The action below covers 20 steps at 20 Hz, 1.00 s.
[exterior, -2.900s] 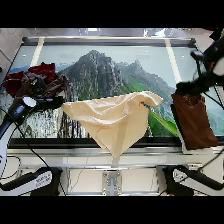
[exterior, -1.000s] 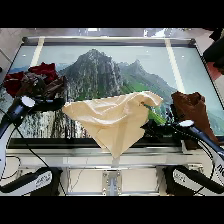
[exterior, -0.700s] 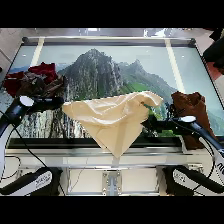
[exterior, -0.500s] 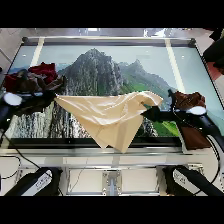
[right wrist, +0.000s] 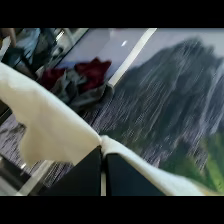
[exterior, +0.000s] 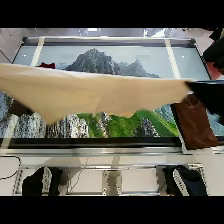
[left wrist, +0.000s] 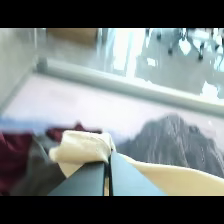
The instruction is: Fold the shirts.
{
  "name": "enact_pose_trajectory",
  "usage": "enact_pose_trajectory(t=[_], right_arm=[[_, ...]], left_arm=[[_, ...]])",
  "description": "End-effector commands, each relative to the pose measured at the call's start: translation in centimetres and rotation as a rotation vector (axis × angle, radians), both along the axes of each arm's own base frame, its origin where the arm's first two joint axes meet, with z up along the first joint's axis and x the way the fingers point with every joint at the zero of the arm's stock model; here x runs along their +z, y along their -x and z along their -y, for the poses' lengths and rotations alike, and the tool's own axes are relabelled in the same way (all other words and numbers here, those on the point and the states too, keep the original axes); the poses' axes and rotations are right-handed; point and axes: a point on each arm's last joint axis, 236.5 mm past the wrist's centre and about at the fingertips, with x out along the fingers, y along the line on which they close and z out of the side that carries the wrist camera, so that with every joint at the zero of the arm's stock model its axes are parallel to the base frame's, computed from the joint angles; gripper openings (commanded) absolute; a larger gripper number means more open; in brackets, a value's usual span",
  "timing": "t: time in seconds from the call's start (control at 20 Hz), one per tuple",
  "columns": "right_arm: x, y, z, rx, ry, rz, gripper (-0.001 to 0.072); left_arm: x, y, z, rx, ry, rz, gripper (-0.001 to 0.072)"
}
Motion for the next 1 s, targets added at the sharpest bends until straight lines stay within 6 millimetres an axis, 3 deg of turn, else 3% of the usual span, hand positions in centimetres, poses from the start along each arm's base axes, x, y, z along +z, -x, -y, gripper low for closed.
enact_pose_trajectory(t=[0.0, 0.1, 0.25, 0.4, 0.55, 0.65, 0.8, 0.95], right_arm=[[6.7, 4.4, 1.9, -0.141, 0.021, 0.199, 0.0014], [5.1, 1.4, 3.2, -0.179, 0.050, 0.126, 0.0014], [0.1, -6.1, 4.6, -0.182, 0.089, -0.074, 0.0013], [-8.0, -14.5, 5.5, -0.146, 0.105, -0.324, 0.0015], [-17.0, -22.2, 6.0, -0.109, 0.081, -0.526, 0.0015], [-22.3, -27.2, 6.2, -0.130, 0.030, -0.605, 0.0015], [-29.5, -33.9, 6.0, -0.209, -0.019, -0.626, 0.0015], [-33.3, -38.9, 5.7, -0.307, -0.071, -0.558, 0.0015]], left_arm=[[6.9, 3.9, 2.3, 0.005, -0.147, 0.099, 0.0008], [5.8, 2.1, 2.3, -0.045, -0.109, 0.044, 0.0009], [-0.3, -3.5, 3.9, -0.242, 0.043, -0.158, 0.0009], [-9.3, -10.8, 4.8, -0.353, 0.082, -0.418, 0.0009], [-21.2, -17.0, 5.3, -0.369, 0.024, -0.712, 0.0009], [-27.3, -21.4, 5.0, -0.306, -0.004, -0.777, 0.0009], [-32.2, -27.7, 5.7, -0.255, -0.056, -0.697, 0.0009], [-34.3, -32.1, 6.6, -0.227, -0.013, -0.617, 0.0009]])
